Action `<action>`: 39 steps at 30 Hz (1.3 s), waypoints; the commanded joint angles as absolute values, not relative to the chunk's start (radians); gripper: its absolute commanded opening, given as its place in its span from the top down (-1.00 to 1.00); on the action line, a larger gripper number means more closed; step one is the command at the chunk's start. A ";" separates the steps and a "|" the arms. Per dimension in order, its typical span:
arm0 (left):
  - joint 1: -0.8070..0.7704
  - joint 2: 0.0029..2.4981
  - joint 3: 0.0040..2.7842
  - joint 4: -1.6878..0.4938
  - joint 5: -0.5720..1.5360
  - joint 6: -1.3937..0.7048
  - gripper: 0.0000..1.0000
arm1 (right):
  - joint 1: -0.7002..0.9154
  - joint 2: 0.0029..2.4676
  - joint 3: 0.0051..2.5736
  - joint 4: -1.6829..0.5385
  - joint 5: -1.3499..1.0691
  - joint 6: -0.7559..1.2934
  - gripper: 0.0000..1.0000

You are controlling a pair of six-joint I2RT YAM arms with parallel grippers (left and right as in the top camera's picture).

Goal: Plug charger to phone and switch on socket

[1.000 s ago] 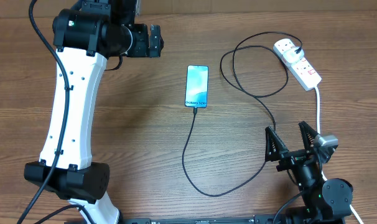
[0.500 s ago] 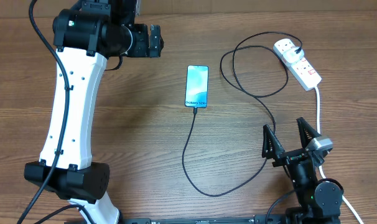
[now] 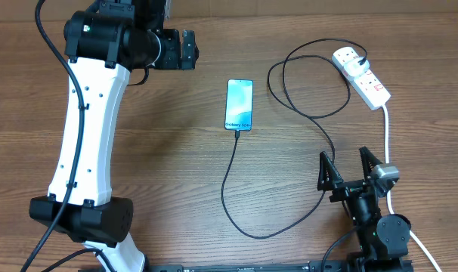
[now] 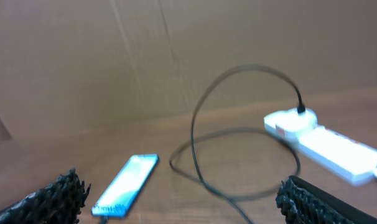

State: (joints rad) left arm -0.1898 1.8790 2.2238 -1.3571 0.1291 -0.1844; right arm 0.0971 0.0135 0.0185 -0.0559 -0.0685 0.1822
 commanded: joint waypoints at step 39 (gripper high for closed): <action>-0.196 1.880 2.225 -1.354 0.123 -0.180 -1.00 | 0.066 0.002 0.008 -0.087 -0.020 -0.053 -1.00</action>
State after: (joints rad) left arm -0.1898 1.8790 2.2238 -1.3571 0.1291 -0.1844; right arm 0.0719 0.0128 0.0185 -0.0902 -0.0216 -0.0490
